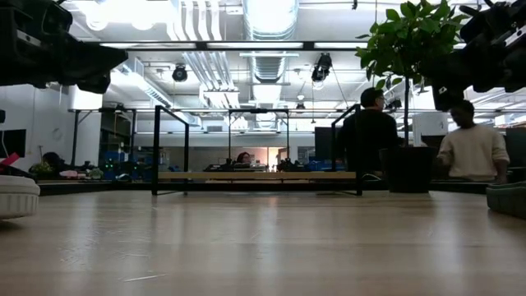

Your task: Pick and place slides into the shelf

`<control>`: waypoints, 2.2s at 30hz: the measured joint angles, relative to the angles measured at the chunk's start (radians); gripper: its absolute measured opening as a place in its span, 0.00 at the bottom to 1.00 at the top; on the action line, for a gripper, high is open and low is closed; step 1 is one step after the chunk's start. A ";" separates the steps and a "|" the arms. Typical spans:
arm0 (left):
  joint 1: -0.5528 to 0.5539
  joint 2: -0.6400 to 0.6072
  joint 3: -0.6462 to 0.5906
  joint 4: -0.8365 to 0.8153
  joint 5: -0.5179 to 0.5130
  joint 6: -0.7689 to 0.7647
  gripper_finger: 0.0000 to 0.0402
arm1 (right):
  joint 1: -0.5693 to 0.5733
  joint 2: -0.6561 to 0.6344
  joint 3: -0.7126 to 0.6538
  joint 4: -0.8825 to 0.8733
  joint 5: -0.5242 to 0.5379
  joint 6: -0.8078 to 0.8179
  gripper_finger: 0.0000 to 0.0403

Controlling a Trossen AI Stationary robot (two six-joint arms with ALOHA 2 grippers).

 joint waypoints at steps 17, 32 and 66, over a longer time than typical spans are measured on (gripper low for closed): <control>0.000 0.003 0.000 0.184 0.001 -0.001 0.00 | 0.000 0.000 0.000 -0.007 -0.001 -0.050 0.02; 0.000 0.074 0.001 0.424 0.107 -0.002 0.02 | 0.000 0.000 0.000 0.120 -0.027 0.016 0.03; 0.000 0.522 0.035 0.916 0.176 -0.049 0.57 | 0.293 0.551 0.343 0.404 0.025 -0.234 0.43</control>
